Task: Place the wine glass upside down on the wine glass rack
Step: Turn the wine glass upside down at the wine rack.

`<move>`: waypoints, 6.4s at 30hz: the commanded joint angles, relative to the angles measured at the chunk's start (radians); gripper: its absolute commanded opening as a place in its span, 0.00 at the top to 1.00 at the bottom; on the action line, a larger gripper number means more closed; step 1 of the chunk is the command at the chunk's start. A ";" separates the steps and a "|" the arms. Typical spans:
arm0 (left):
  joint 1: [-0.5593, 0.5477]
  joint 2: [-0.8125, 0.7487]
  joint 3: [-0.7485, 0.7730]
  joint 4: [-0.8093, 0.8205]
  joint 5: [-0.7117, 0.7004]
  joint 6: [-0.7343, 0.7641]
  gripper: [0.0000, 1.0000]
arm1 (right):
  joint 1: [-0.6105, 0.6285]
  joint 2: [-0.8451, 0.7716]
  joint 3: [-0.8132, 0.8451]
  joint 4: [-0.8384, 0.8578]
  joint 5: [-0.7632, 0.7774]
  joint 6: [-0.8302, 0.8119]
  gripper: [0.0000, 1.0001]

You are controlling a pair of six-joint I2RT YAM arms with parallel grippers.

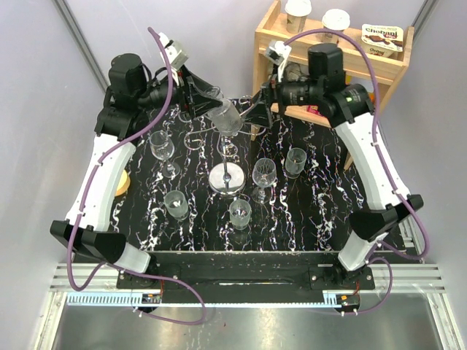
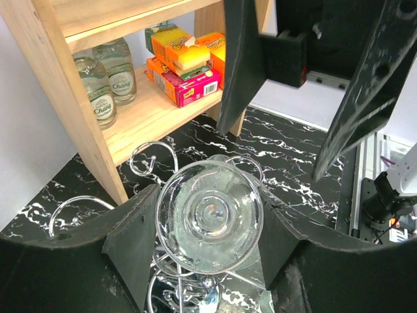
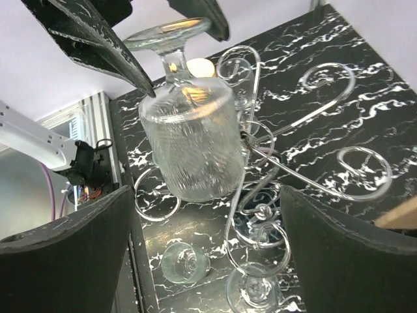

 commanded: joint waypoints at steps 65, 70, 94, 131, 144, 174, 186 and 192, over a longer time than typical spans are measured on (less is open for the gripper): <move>-0.038 -0.051 -0.035 0.339 0.073 -0.333 1.00 | 0.147 -0.008 -0.110 0.169 -0.025 -0.025 0.01; -0.038 -0.057 -0.048 0.345 0.073 -0.333 1.00 | 0.150 -0.002 -0.104 0.169 -0.027 -0.016 0.07; -0.022 -0.071 -0.021 0.291 0.067 -0.318 0.04 | 0.150 -0.105 -0.194 0.160 0.174 -0.028 0.86; 0.056 -0.258 -0.168 0.131 -0.155 -0.124 0.01 | 0.082 -0.582 -0.840 0.577 0.553 -0.206 0.99; 0.057 -0.260 -0.145 0.047 -0.220 -0.070 0.01 | 0.038 -0.645 -0.990 0.706 0.585 -0.239 1.00; 0.053 -0.241 -0.259 0.095 -0.217 -0.017 0.01 | 0.058 -0.622 -1.197 0.943 0.166 -0.042 1.00; 0.053 -0.249 -0.268 0.095 -0.235 -0.006 0.01 | 0.124 -0.544 -1.260 1.163 0.173 0.045 1.00; 0.053 -0.246 -0.260 0.076 -0.284 0.032 0.01 | 0.156 -0.515 -1.276 1.192 0.192 0.039 1.00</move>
